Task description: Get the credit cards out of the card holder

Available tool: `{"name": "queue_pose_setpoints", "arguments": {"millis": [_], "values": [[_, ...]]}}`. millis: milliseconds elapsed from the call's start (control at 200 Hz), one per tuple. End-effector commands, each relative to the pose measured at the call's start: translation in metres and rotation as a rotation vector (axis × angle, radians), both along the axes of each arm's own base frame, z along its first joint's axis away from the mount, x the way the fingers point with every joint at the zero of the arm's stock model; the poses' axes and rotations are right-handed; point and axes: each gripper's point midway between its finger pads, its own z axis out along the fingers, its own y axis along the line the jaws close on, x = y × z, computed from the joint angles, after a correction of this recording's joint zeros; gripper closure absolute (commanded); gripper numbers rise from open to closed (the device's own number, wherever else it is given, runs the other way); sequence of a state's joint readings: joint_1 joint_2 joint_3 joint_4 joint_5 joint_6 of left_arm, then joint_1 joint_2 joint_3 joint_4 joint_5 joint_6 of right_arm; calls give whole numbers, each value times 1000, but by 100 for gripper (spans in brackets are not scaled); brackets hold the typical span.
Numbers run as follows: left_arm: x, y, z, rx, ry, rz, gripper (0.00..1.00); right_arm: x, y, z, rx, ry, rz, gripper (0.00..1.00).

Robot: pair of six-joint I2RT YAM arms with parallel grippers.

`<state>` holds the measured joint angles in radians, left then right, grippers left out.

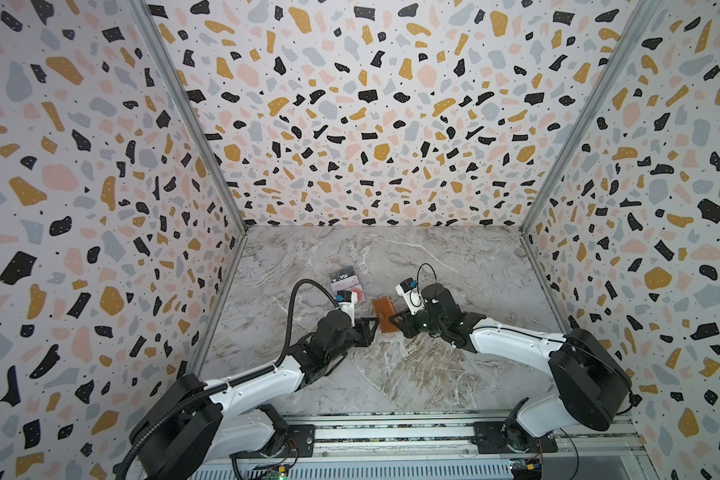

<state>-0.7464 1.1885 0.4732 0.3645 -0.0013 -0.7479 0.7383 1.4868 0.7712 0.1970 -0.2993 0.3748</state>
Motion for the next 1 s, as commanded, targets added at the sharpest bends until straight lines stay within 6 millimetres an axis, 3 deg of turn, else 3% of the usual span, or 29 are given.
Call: {"name": "queue_pose_setpoints", "arguments": {"millis": [0, 405, 996], "values": [[11, -8, 18, -43, -42, -2, 60, 0, 7, 32, 65, -98, 18, 91], [13, -30, 1, -11, 13, -90, 63, -8, 15, 42, 94, -133, 58, 91], [20, -16, -4, 33, 19, -13, 75, -22, 19, 47, 117, -159, 112, 91]]}}
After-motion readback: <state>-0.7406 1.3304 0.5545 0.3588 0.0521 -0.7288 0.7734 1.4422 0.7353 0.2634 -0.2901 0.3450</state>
